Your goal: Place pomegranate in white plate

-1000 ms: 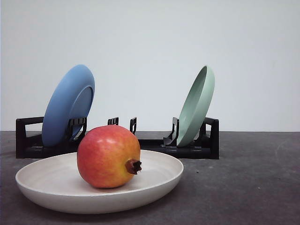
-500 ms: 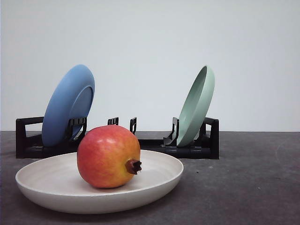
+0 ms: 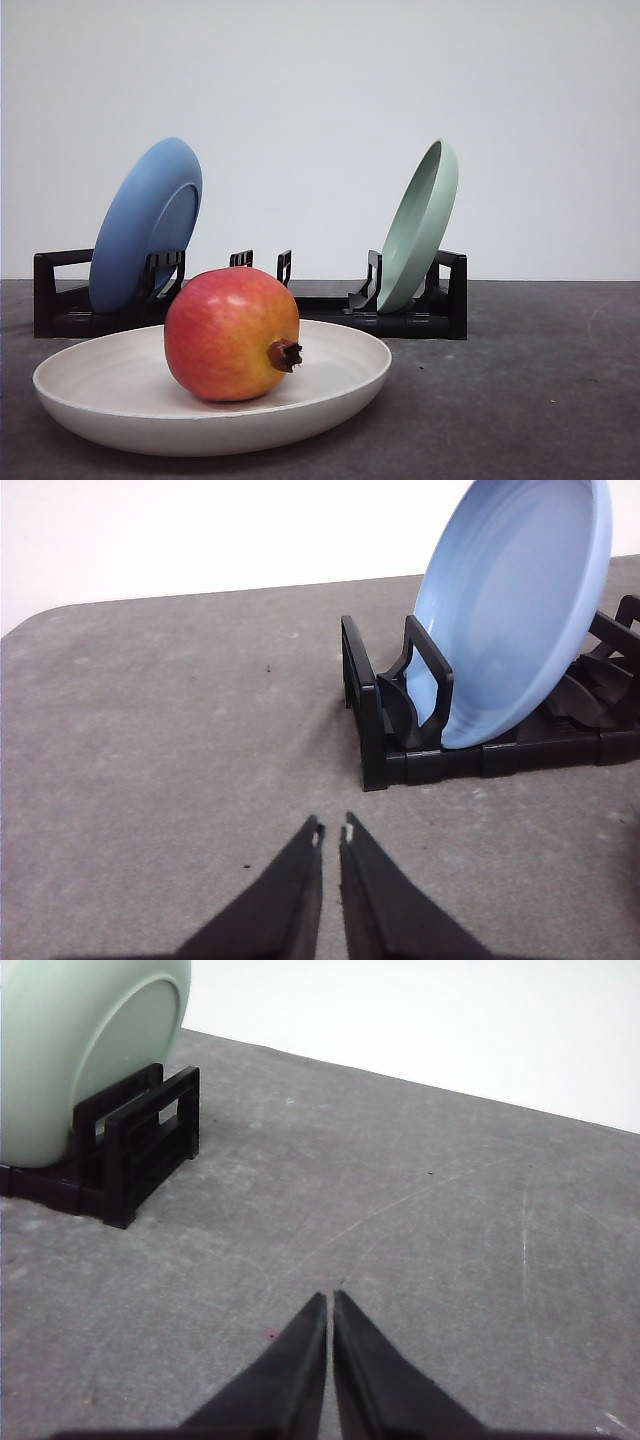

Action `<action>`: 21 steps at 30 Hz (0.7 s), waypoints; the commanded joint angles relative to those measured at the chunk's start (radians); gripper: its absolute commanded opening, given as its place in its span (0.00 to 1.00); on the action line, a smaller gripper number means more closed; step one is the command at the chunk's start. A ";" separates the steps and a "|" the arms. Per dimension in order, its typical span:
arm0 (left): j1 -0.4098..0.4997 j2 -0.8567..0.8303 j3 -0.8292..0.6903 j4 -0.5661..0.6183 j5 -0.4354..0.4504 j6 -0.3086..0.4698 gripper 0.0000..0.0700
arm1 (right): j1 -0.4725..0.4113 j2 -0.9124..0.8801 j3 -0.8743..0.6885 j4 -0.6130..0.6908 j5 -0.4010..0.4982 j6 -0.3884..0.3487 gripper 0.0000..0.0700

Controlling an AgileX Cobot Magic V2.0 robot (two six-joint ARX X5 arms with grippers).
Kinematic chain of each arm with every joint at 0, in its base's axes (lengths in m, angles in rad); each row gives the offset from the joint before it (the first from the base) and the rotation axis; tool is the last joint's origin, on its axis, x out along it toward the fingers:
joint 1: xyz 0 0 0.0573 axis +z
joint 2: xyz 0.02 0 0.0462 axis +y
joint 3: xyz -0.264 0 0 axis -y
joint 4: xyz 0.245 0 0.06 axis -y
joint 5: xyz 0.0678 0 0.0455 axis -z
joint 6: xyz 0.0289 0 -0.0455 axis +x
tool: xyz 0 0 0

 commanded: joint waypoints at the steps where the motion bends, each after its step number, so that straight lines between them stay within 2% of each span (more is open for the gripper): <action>1: 0.000 -0.002 -0.010 -0.005 -0.002 -0.008 0.04 | 0.000 -0.002 -0.006 0.004 -0.001 -0.001 0.00; 21: 0.000 -0.002 -0.010 -0.005 -0.002 -0.008 0.04 | 0.000 -0.002 -0.006 0.004 -0.001 -0.001 0.00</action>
